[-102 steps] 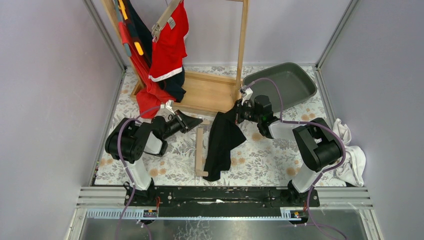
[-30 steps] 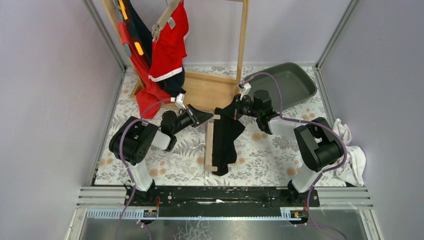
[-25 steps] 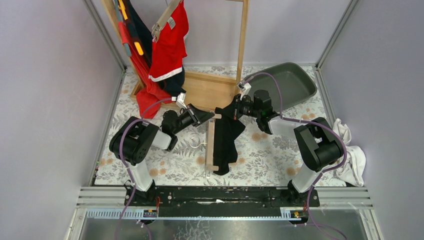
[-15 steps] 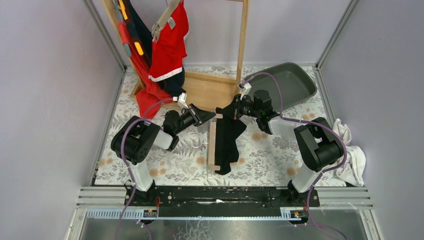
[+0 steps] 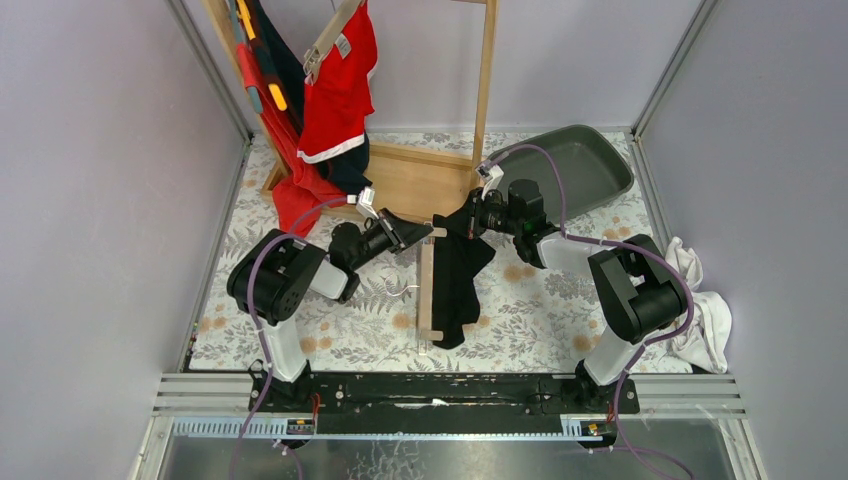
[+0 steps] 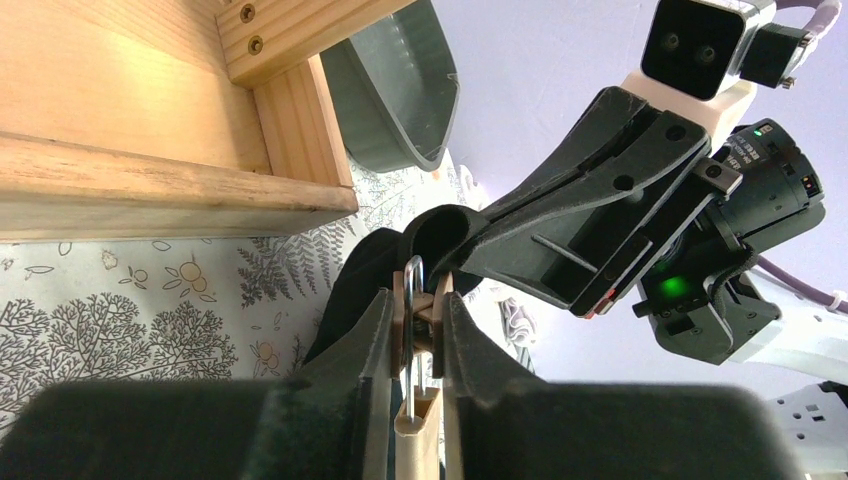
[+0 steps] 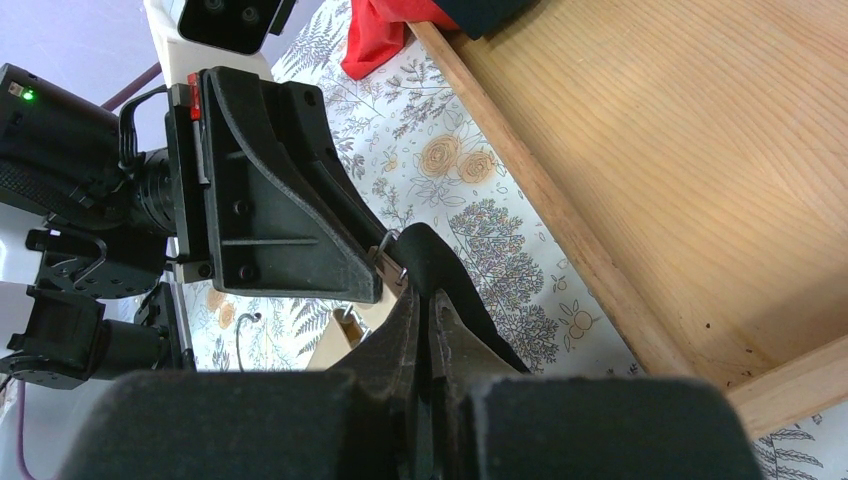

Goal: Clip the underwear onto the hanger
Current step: Clamp the underwear onto the hanger.

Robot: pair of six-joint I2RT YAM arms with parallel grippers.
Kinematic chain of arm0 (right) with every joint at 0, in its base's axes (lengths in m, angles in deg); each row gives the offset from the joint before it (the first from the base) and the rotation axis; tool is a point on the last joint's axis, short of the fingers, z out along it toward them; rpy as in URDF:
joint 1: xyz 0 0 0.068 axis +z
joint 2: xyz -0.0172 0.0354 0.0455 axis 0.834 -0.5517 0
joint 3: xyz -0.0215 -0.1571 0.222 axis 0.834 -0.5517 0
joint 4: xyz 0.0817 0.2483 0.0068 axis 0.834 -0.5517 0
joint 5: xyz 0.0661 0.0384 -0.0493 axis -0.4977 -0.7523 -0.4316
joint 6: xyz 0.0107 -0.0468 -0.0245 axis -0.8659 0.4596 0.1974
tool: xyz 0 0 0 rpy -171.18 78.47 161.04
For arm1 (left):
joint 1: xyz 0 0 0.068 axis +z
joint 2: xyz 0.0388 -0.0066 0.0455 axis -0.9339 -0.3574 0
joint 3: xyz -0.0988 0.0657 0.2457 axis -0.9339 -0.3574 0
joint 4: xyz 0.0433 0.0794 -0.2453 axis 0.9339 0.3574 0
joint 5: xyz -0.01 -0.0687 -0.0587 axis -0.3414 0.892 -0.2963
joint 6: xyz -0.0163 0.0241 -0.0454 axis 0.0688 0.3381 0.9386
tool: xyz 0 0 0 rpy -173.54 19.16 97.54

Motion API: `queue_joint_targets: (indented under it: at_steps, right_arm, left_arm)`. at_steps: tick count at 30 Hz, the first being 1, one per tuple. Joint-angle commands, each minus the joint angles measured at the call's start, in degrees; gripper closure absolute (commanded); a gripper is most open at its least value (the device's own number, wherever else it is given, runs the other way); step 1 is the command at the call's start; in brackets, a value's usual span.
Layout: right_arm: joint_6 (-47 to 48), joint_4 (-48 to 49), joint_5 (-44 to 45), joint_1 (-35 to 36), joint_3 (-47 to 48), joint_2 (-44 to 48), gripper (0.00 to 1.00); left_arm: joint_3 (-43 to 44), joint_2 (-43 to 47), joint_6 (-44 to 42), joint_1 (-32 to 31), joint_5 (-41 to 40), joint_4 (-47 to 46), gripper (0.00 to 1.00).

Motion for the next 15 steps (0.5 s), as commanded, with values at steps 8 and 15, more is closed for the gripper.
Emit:
queue_joint_targets:
  at_steps: [8,15]
  right_arm:
    - [0.05,2.08,-0.81,-0.17,2.09,2.11,1.0]
    - [1.0,1.09,0.64,-0.17,1.83,2.06,1.0]
  left_arm:
    - [0.74,-0.99,-0.21,-0.49,0.39,-5.22,0.65]
    - [0.51,-1.13,-0.42,-0.44,0.63,-5.47,0.56]
